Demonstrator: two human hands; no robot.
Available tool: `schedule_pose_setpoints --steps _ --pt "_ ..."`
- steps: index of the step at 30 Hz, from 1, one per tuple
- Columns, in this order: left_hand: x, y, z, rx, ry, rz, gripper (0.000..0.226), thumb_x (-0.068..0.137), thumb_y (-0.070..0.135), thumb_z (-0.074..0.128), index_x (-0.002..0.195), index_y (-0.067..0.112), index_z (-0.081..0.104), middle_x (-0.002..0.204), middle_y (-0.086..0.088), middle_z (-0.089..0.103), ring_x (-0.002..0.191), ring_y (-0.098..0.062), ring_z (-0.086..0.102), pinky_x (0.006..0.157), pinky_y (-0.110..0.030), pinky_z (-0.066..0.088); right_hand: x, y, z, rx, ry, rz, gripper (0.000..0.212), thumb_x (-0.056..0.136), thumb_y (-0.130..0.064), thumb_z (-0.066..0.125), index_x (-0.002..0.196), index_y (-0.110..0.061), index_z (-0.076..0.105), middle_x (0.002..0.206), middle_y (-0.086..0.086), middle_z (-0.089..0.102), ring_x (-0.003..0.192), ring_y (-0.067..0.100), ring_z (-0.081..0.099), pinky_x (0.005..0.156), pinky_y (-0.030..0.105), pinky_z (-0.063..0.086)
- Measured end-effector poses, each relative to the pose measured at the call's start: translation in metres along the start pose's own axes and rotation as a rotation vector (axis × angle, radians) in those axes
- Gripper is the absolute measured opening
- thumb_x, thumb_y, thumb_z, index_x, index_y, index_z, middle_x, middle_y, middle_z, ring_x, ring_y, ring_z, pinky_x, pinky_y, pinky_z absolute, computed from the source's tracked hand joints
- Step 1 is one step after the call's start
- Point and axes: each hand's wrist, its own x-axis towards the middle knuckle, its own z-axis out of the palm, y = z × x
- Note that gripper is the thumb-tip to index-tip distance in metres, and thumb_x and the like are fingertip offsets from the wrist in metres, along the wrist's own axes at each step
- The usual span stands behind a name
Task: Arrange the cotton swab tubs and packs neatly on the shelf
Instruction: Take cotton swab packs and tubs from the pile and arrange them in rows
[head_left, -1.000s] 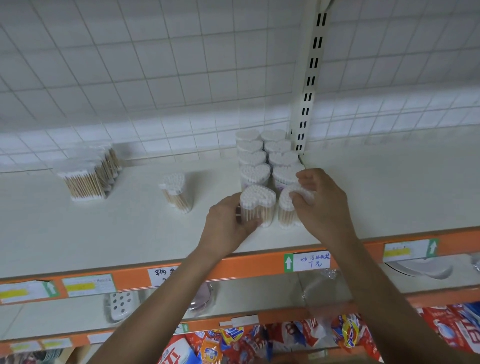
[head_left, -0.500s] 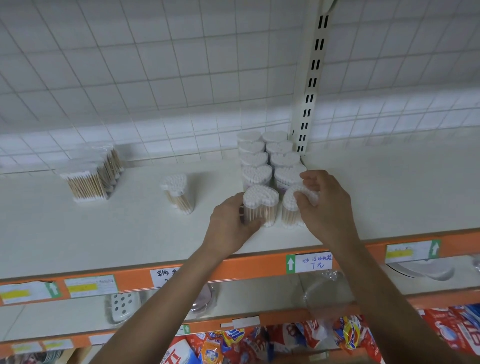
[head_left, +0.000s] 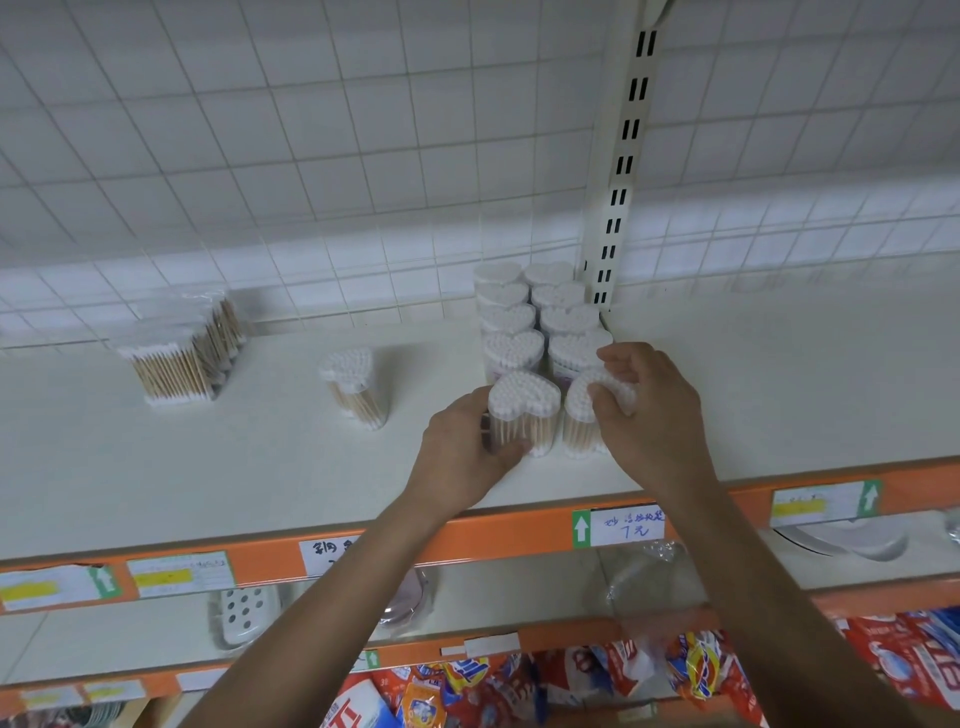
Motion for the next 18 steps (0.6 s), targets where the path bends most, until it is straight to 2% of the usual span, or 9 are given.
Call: schedule_pose_setpoints --steps 7,12,16,18 --pt "-0.001 0.0011 -0.0005 0.012 -0.003 0.002 0.044 0.077 0.024 0.073 0.118 0.018 0.059 0.104 0.0 0.068 0.088 -0.014 0.065 0.083 -0.031 0.051 -0.0003 -0.0005 0.0 -0.002 -0.006 0.001 0.033 0.082 -0.004 0.062 0.114 -0.01 0.058 0.111 0.006 0.061 0.102 0.019 0.058 0.085 0.011 0.03" --pt "-0.0016 0.0025 -0.0012 0.015 -0.014 0.002 0.042 0.077 0.024 0.073 0.117 0.017 0.059 0.102 0.001 0.068 0.087 -0.014 0.064 0.082 -0.03 0.051 -0.0014 -0.0015 -0.0009 0.0 -0.01 -0.009 0.032 0.083 -0.007 0.062 0.115 -0.009 0.058 0.112 0.006 0.061 0.102 0.02 0.057 0.085 0.012 0.031" --pt "-0.002 0.0025 -0.0029 0.027 -0.03 -0.012 0.04 0.077 0.025 0.074 0.113 0.017 0.061 0.101 0.001 0.068 0.088 -0.013 0.065 0.081 -0.027 0.05 -0.0021 -0.0026 -0.0006 -0.011 0.014 -0.027 0.029 0.084 -0.009 0.062 0.113 -0.009 0.059 0.11 0.006 0.062 0.103 0.024 0.057 0.088 0.022 0.036" --pt "-0.0036 0.0028 -0.0051 0.025 -0.044 -0.014 0.041 0.075 0.028 0.075 0.113 0.018 0.062 0.101 0.002 0.068 0.09 -0.013 0.064 0.084 -0.03 0.052 -0.0011 -0.0051 0.0006 -0.061 0.044 -0.074 0.027 0.085 -0.014 0.059 0.111 -0.008 0.06 0.108 0.006 0.063 0.101 0.028 0.057 0.085 0.02 0.033"
